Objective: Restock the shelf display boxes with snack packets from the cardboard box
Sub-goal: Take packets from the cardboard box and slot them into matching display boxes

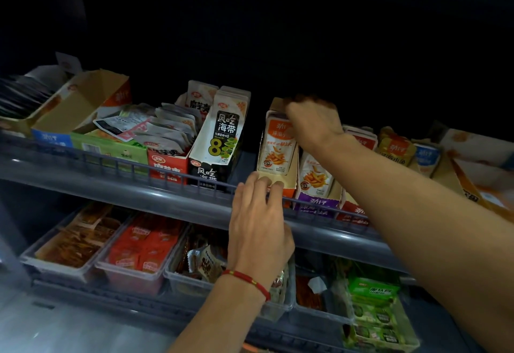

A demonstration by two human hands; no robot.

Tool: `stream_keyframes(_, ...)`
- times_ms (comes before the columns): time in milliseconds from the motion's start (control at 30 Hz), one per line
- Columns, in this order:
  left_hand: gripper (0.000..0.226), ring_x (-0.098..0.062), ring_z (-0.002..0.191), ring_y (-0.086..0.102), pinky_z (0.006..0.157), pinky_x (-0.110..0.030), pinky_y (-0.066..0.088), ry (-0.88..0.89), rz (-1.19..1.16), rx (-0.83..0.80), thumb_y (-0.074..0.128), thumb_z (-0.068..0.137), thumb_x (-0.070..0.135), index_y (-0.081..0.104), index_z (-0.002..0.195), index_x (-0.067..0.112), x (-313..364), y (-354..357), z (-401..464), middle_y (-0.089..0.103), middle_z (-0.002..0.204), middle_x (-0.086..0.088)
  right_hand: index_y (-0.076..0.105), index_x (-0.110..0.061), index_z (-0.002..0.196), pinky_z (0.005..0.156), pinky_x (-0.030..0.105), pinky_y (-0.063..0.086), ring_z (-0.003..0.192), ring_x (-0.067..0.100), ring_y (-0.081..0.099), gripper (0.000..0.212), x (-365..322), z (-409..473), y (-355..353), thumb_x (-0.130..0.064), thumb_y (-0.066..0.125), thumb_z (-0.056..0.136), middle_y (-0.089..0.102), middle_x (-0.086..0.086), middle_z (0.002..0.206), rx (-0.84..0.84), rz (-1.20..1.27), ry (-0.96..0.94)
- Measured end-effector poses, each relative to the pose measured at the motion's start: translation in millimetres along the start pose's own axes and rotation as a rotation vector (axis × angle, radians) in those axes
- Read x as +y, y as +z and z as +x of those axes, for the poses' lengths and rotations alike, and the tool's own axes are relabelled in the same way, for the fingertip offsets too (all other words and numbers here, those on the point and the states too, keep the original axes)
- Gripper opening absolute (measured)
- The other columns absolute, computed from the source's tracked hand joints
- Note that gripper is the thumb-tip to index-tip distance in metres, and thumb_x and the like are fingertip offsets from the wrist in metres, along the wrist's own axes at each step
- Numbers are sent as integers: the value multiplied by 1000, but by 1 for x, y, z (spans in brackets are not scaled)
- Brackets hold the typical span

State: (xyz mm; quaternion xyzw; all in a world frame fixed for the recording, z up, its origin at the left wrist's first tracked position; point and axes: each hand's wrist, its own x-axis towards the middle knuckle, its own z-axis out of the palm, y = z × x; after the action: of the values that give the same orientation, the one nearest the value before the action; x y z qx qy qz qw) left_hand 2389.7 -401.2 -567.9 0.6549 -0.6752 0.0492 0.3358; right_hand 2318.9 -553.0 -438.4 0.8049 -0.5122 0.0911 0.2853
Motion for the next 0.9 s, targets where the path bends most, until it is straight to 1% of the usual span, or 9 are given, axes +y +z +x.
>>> stream_keyframes(233, 67, -26, 146, 31, 118, -51, 33, 34, -78, 64, 69, 75, 7, 50, 139, 13, -1, -3, -3, 46, 147, -7, 62, -12, 118, 74, 43, 52, 99, 33, 65, 23, 10, -39, -16, -20, 61, 97, 67, 11, 111, 269, 161, -111)
stream_keyframes(333, 52, -27, 136, 44, 114, -47, 38, 111, -149, 173, 62, 74, 1, 61, 126, 9, 0, -7, -15, 57, 134, -7, 63, -16, 105, 66, 40, 52, 90, 27, 64, 15, 15, -95, -24, -26, 60, 93, 67, 4, 101, 321, 273, -158)
stream_keyframes(400, 43, -25, 124, 54, 107, -43, 43, 161, -196, 242, 57, 74, 0, 66, 114, 9, 2, -10, -31, 64, 119, -4, 61, -23, 100, 62, 37, 52, 84, 21, 63, 13, 18, -142, -22, -32, 60, 90, 66, -3, 96, 268, 384, -127)
stream_keyframes(500, 36, -21, 106, 58, 93, -35, 47, 112, -325, 166, 54, 73, 5, 66, 105, 14, 4, -6, -65, 64, 105, 2, 59, -32, 96, 62, 29, 50, 75, 8, 57, 10, 17, -219, -4, -38, 64, 89, 60, -14, 88, -15, 589, -21)
stream_keyframes(600, 30, -16, 102, 55, 89, -29, 43, -4, -392, -96, 62, 76, 6, 64, 102, 20, 7, 16, -105, 59, 104, 6, 61, -33, 96, 69, 34, 54, 82, 15, 65, 14, 7, -290, 48, -43, 62, 86, 66, -12, 90, -357, 639, 52)
stream_keyframes(700, 26, -13, 104, 54, 87, -25, 41, -107, -296, -455, 66, 83, 8, 61, 102, 25, -1, 61, -155, 58, 107, 6, 62, -32, 106, 81, 37, 55, 100, 25, 66, 21, -7, -352, 113, -45, 60, 89, 69, -2, 106, -808, 598, 25)
stream_keyframes(767, 25, -23, 107, 61, 90, -35, 49, -131, -185, -660, 64, 82, 14, 62, 104, 26, -11, 90, -191, 64, 110, 1, 63, -23, 117, 87, 37, 53, 109, 28, 63, 31, -18, -388, 149, -42, 60, 94, 66, 5, 119, -1078, 577, -33)
stream_keyframes(833, 33, -29, 114, 62, 94, -38, 51, -182, -31, -892, 60, 84, 17, 62, 116, 24, -20, 111, -227, 67, 118, -4, 62, -15, 125, 91, 34, 51, 113, 28, 61, 39, -30, -423, 184, -38, 64, 94, 64, 8, 127, -1271, 591, -47)
stream_keyframes(900, 38, -31, 116, 62, 95, -34, 50, -279, 45, -1069, 59, 89, 19, 59, 126, 24, -25, 123, -255, 66, 126, -9, 58, -13, 133, 94, 33, 49, 119, 29, 60, 48, -44, -456, 216, -38, 68, 92, 61, 11, 135, -1375, 606, 9)
